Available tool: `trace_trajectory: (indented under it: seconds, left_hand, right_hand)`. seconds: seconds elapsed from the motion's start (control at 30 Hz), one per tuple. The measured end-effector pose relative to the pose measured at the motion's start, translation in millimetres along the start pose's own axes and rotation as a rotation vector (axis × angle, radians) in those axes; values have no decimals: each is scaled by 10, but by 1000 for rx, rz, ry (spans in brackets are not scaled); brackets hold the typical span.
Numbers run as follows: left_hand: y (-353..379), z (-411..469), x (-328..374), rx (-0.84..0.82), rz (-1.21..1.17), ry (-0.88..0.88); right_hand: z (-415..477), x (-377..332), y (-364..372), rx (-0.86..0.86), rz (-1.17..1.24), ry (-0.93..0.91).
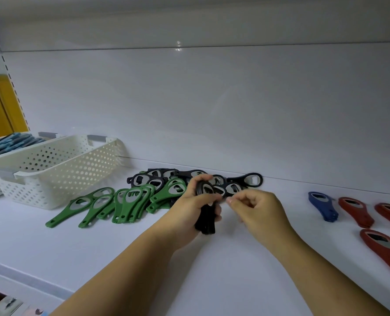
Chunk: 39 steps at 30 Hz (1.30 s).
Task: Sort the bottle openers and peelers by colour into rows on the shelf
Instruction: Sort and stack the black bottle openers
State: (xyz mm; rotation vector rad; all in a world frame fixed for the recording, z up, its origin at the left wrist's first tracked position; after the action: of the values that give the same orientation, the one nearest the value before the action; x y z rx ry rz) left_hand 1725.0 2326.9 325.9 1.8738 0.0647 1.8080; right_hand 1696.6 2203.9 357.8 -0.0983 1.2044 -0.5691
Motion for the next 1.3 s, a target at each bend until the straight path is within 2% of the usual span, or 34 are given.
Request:
trace_trajectory:
  seconds: [0.07,0.17,0.27,0.43,0.6,0.73,1.0,1.13,1.3]
  left_hand:
    - [-60,12,57,63,15,62]
    - [-22,-16,62,64,108,88]
    - [98,-81,57,12,264,131]
    - [354,-169,29,-125,471,238]
    - [413,-180,47,-222,456,301]
    - [341,-156,68,-142,466,317]
    - [310,-175,136,-86,483,350]
    - [238,-134,119,-69,356,268]
    - [172,-80,22,-103,149,108]
  right_hand:
    - [-54,59,158,-153,-23,66]
    - [-214,70,416,-407,-54,126]
    - [-290,67,485,-502,22,182]
    - [-229,131,408,-475,92,189]
    - [-173,133,264,-503,-18,139]
    - [-193,157,215,-529,-53,116]
    - [-207,261,235,-517,-128,128]
    - [-197,262,214,-500,-97,163]
    - [-234,320,204,-513,-8,307]
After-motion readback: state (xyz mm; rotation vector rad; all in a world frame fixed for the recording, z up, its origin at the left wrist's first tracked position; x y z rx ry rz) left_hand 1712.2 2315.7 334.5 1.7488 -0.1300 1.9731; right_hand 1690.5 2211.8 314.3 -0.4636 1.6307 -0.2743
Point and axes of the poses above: each hand's wrist, its own z-axis towards the middle knuckle, its own y-axis out of the palm, x = y × z, the point moved 10 cm from there along z, towards the middle knuckle, and after that the axes turned 5 degrees about x, right-handed, at the moved point
